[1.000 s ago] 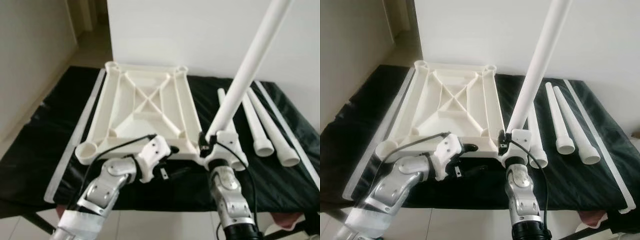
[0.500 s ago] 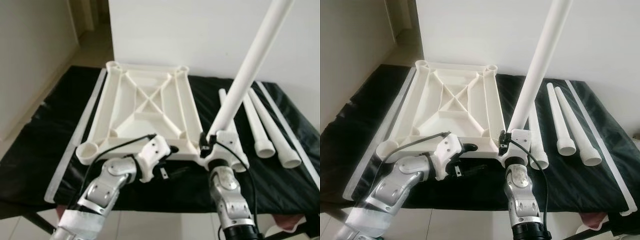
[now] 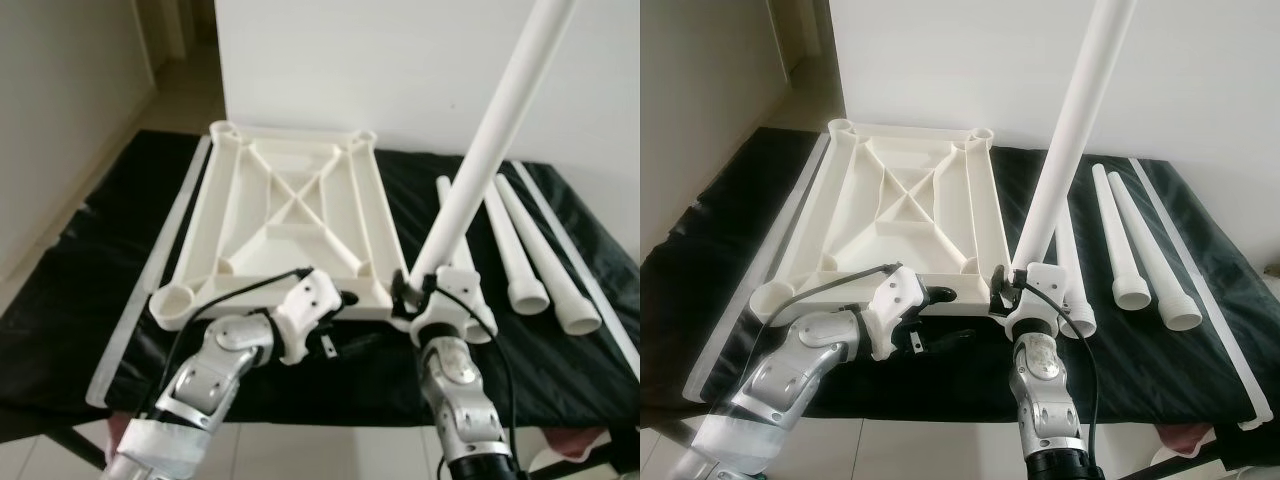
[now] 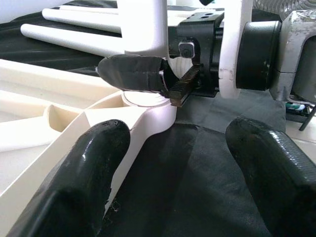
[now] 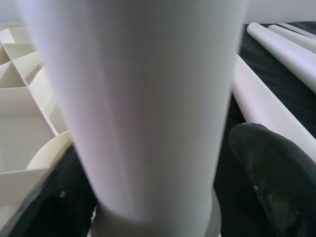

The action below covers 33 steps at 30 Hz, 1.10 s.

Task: Building children table

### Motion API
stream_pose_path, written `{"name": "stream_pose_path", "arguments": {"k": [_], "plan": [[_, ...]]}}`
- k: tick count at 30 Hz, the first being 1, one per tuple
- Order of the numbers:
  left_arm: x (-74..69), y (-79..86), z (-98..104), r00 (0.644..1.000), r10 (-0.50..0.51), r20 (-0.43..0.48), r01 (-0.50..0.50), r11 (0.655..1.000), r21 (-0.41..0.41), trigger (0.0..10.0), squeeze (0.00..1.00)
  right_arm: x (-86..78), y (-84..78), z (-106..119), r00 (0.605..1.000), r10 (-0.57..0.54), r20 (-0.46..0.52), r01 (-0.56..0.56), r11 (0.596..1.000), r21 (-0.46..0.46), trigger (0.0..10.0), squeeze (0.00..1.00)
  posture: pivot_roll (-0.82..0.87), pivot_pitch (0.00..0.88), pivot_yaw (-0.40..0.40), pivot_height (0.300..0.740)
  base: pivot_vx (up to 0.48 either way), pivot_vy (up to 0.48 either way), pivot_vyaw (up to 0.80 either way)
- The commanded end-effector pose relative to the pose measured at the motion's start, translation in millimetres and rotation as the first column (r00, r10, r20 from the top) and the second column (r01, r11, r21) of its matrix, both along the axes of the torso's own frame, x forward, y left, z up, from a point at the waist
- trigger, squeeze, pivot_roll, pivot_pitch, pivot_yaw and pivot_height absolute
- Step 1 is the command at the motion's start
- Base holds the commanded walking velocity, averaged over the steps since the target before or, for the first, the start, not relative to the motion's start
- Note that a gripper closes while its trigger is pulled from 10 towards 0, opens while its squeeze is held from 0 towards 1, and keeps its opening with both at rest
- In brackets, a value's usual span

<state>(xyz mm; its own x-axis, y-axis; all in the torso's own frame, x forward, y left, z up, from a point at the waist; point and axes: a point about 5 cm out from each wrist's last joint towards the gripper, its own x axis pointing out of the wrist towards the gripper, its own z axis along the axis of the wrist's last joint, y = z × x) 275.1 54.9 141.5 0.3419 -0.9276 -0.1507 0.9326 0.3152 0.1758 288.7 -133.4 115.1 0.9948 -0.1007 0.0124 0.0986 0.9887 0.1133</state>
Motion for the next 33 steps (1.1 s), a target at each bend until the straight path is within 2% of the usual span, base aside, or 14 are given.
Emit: {"name": "stream_pose_path", "arguments": {"k": [1, 2, 7, 10, 17, 20, 21, 22, 23, 24, 25, 27, 28, 33], "plan": [[2.8, 1.1, 1, 1.0, 0.024, 0.011, -0.024, 1.0, -0.003, 10.0, 0.0, -3.9, 4.5, -1, 1.0, 0.021, -0.003, -0.021, 1.0, 0.012, 10.0, 1.0, 0.01, 0.0, -0.057, 0.74, 0.0, 0.0, 0.0], [2.5, 0.8, 1, 1.0, 0.019, 0.012, -0.019, 1.0, 0.0, 10.0, 0.0, -4.0, 4.2, -1, 0.997, 0.071, 0.007, -0.071, 0.997, 0.009, 10.0, 0.0, 0.01, 0.0, -0.051, 0.74, 0.0, 0.0, 0.0], [2.1, 0.7, 1, 1.0, 0.01, 0.011, -0.01, 1.0, 0.004, 10.0, 0.0, -3.5, 2.5, 1, 0.984, 0.175, 0.026, -0.175, 0.984, 0.013, 10.0, 0.0, 0.01, 0.0, -0.047, 0.74, 0.0, 0.0, 0.0], [3.2, 0.7, 2, 1.0, 0.006, 0.013, -0.006, 1.0, 0.008, 10.0, 0.0, 2.6, -8.4, 4, 0.959, 0.281, 0.023, -0.28, 0.958, -0.061, 10.0, 0.0, 0.01, 0.0, -0.039, 0.74, 0.0, 0.0, 0.0], [2.8, 0.3, 1, 1.0, 0.002, 0.016, -0.002, 1.0, 0.012, 10.0, 0.0, 9.7, -20.4, 10, 0.936, 0.35, 0.024, -0.344, 0.928, -0.144, 10.0, 0.0, 0.01, 0.0, -0.039, 0.74, 0.0, 0.0, 0.0], [1.5, -1.2, 2, 1.0, -0.003, 0.018, 0.003, 1.0, 0.012, 10.0, 0.0, 14.5, -29.4, 14, 0.907, 0.42, 0.011, -0.409, 0.887, -0.215, 10.0, 0.0, 0.02, 0.0, -0.042, 0.74, 0.0, 0.0, 0.0], [1.5, -1.2, 2, 1.0, -0.003, 0.018, 0.003, 1.0, 0.012, 10.0, 0.0, 14.5, -29.4, 14, 0.907, 0.42, 0.011, -0.409, 0.887, -0.215, 10.0, 0.0, 0.02, 0.0, -0.042, 0.74, 0.0, 0.0, 0.0], [2.1, -1.5, 2, 1.0, -0.003, 0.021, 0.003, 1.0, 0.011, 10.0, 0.0, 15.1, -30.3, 13, 0.879, 0.477, -0.011, -0.463, 0.847, -0.261, 10.0, 0.0, 0.02, 0.0, -0.041, 0.74, 0.0, 0.0, 0.0], [2.3, -1.4, 2, 1.0, -0.003, 0.023, 0.003, 1.0, 0.012, 10.0, 0.0, 15.2, -30.6, 12, 0.871, 0.491, -0.021, -0.479, 0.837, -0.265, 7.8, 0.0, 0.02, 0.0, -0.041, 0.74, 0.0, 0.0, 0.0], [2.3, -1.4, 2, 1.0, -0.003, 0.023, 0.003, 1.0, 0.012, 10.0, 0.0, 15.2, -30.6, 12, 0.871, 0.491, -0.021, -0.479, 0.837, -0.265, 7.8, 0.0, 0.02, 0.0, -0.041, 0.74, 0.0, 0.0, 0.0], [2.4, -1.3, 2, 1.0, -0.002, 0.024, 0.002, 1.0, 0.012, 10.0, 0.0, 15.3, -31.4, 10, 0.866, 0.5, -0.03, -0.489, 0.83, -0.269, 4.9, 0.0, 0.02, 0.0, -0.041, 0.74, 0.0, 0.0, 0.0], [2.4, -1.3, 2, 1.0, -0.002, 0.025, 0.002, 1.0, 0.013, 10.0, 0.0, 15.5, -32.3, 9, 0.863, 0.505, -0.035, -0.495, 0.827, -0.268, 4.9, 0.0, 0.02, 0.0, -0.041, 0.74, 0.0, 0.0, 0.0], [2.4, -1.1, 2, 1.0, -0.002, 0.027, 0.002, 1.0, 0.013, 10.0, 0.0, 15.1, -33.9, 6, 0.861, 0.506, -0.05, -0.5, 0.825, -0.264, 0.0, 0.0, 0.02, 0.0, -0.042, 0.74, 0.0, 0.0, 0.0], [2.1, 0.0, 2, 1.0, 0.002, 0.026, -0.003, 1.0, 0.014, 10.0, 0.0, 9.4, -36.9, -4, 0.864, 0.498, -0.077, -0.502, 0.834, -0.231, 0.0, 0.0, 0.02, 0.0, -0.045, 0.74, 0.0, 0.0, 0.0]]}}
